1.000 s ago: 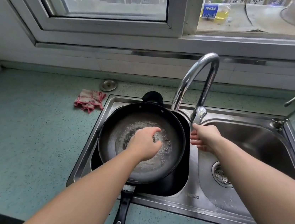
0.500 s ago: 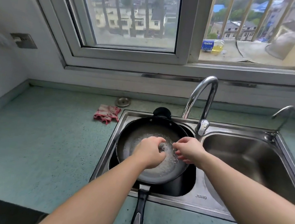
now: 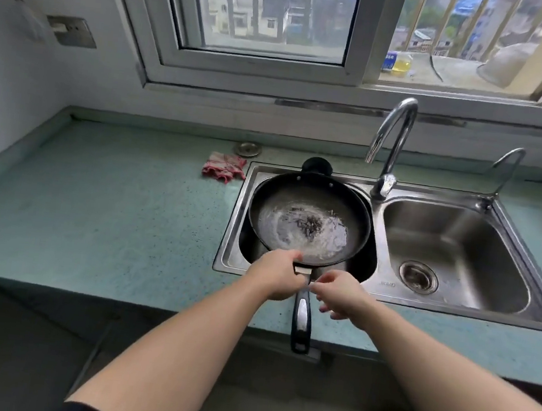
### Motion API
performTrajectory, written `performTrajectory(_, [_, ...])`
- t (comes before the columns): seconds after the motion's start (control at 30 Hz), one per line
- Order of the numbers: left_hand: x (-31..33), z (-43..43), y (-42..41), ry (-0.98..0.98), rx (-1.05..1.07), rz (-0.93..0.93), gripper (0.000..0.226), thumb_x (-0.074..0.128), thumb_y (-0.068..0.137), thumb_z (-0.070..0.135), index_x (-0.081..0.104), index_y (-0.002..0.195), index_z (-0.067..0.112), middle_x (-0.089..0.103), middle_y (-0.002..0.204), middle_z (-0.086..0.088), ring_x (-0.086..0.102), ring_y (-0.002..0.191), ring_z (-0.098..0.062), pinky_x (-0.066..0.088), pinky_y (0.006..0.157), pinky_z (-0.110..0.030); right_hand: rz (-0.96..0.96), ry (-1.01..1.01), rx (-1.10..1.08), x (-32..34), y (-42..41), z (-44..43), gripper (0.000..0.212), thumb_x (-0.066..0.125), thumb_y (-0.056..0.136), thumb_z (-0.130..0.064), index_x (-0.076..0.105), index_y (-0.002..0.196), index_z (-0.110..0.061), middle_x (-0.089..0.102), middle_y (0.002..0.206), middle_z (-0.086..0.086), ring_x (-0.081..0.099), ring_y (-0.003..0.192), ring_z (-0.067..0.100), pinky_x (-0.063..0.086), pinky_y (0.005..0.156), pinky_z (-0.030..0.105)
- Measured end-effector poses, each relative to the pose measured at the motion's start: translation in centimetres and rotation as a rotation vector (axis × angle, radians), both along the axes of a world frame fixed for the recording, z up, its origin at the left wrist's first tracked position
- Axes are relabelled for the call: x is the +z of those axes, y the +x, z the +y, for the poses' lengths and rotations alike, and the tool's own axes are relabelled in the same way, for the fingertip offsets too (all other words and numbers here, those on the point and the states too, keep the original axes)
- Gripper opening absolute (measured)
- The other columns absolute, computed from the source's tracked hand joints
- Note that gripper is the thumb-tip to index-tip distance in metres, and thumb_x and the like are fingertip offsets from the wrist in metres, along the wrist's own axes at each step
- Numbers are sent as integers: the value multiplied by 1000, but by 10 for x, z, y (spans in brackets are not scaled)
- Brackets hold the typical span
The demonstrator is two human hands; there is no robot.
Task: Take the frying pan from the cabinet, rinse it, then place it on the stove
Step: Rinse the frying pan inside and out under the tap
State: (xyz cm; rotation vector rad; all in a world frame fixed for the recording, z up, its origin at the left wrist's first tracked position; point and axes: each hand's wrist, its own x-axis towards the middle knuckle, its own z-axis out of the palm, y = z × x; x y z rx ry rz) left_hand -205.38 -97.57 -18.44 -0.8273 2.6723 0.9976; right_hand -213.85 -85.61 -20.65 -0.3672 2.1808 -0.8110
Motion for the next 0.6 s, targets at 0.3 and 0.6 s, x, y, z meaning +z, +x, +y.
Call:
performTrajectory(0.3, [-24,12,36,83,135,-25,47,55,86,31,54,132,24,59,131,-3,56,118,-22,45,100,-33,-49,77,-94,-22,45,0,31,69,80,-31,50,67,-11,56,67,6,57,69,22,56,64,36])
performTrajectory(0.6, [-43,23,37,327,353,62,37,56,88,25,58,124,18,61,115,-3,59,103,-21,47,89,-30,-331,-21,-128,-20,55,4,20,70,78,-16,55,88,-9,43,66,4,42,51,15,34,36,15])
